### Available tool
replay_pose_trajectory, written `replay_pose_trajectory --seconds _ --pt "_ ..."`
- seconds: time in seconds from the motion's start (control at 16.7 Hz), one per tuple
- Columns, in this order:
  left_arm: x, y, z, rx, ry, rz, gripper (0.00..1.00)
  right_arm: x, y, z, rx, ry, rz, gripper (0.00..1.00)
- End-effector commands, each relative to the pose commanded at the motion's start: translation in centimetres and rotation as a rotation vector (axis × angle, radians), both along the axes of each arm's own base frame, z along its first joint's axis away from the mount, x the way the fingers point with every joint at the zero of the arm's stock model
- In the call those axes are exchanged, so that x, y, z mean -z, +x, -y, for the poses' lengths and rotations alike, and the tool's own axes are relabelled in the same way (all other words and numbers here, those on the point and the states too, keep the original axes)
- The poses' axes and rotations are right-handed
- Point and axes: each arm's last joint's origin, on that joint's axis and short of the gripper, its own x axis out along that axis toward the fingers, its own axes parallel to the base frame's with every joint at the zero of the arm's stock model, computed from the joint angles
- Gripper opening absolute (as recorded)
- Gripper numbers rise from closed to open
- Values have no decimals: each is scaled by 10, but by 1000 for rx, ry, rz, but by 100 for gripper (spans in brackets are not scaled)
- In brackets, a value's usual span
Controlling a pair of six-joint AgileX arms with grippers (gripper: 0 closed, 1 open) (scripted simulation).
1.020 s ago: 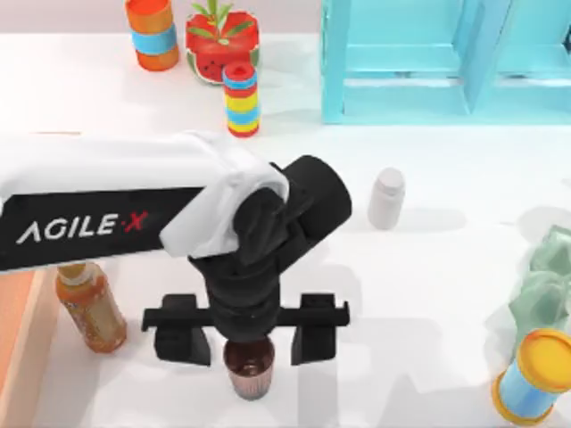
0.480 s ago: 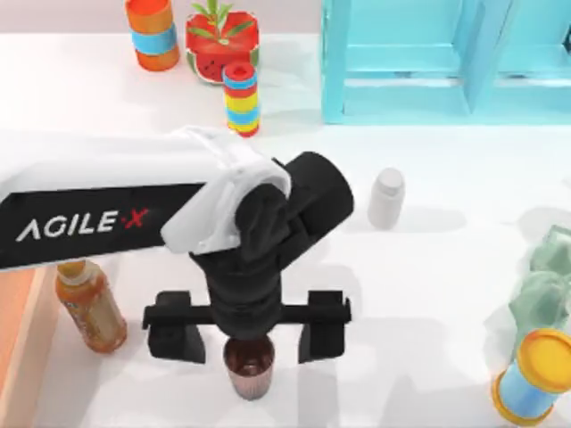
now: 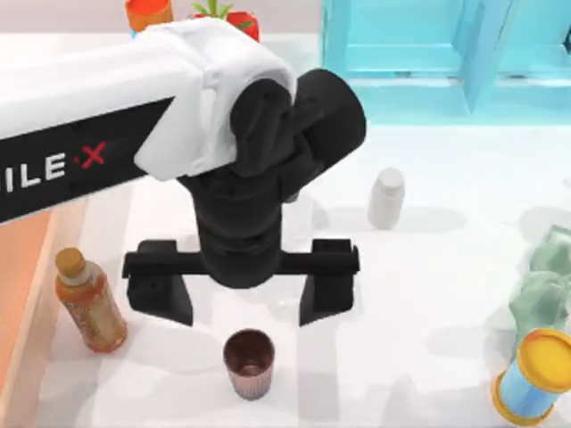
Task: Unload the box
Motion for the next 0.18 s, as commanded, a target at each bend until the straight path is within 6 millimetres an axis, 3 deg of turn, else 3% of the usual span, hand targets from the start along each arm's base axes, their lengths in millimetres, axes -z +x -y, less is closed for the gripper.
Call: replay_pose_trajectory --seconds 0.18 --pt "-15 -1 -2 2 -12 15 100 0 0 0 0 0 0 100"
